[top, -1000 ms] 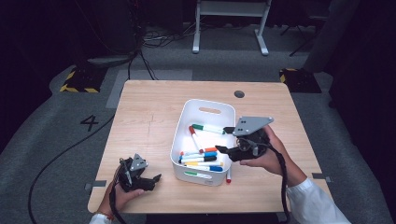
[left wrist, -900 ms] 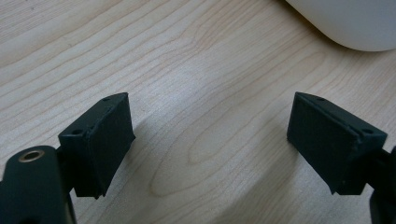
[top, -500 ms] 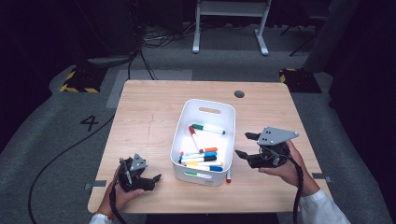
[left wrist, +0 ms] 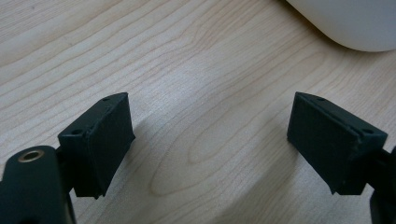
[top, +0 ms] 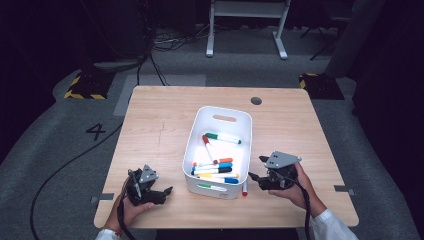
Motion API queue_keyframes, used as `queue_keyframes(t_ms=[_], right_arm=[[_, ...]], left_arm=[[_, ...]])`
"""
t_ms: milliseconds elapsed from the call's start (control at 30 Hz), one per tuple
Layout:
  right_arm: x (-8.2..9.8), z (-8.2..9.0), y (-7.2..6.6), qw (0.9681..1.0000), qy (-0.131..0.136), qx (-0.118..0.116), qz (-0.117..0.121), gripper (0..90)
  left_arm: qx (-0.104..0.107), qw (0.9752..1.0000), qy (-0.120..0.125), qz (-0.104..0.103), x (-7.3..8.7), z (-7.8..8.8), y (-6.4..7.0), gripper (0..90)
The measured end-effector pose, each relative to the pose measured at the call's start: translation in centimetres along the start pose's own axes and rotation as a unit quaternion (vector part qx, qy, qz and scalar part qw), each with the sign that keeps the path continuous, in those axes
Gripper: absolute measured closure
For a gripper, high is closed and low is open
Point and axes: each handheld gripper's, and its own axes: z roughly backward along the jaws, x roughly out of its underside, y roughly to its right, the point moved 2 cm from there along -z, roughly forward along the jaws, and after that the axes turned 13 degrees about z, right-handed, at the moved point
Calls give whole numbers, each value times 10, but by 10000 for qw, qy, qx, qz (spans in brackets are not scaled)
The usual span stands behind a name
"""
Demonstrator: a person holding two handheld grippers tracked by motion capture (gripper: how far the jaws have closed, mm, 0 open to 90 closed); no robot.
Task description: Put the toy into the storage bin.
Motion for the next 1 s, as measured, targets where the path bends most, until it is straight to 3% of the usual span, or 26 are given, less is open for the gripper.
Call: queue_keyframes(t_ms=[100, 233, 333, 367, 600, 767, 1000], right_arm=[[8, -14, -8, 9997, -63, -180, -158, 317], [12, -24, -11, 9993, -132, -196, -293, 312], [16, -28, -10, 9989, -139, -208, -386, 311], [19, -32, -8, 9981, -134, -257, -539, 308], [25, -43, -7, 9971, -301, -193, -679, 309], [28, -45, -5, 9952, -232, -241, -916, 303], [28, -42, -11, 9957, -247, -273, -853, 309]], left_arm=[[-2, 10000, 0, 0, 0, 0, 0, 144], [-1, 10000, 0, -1, 0, 0, 0, 144], [4, 10000, 1, -1, 0, 0, 0, 144], [2, 10000, -4, 2, 0, 0, 0, 144], [5, 10000, 0, 0, 0, 0, 0, 145], [0, 10000, -1, -1, 0, 0, 0, 144], [9, 10000, -9, 6, 0, 0, 0, 145]])
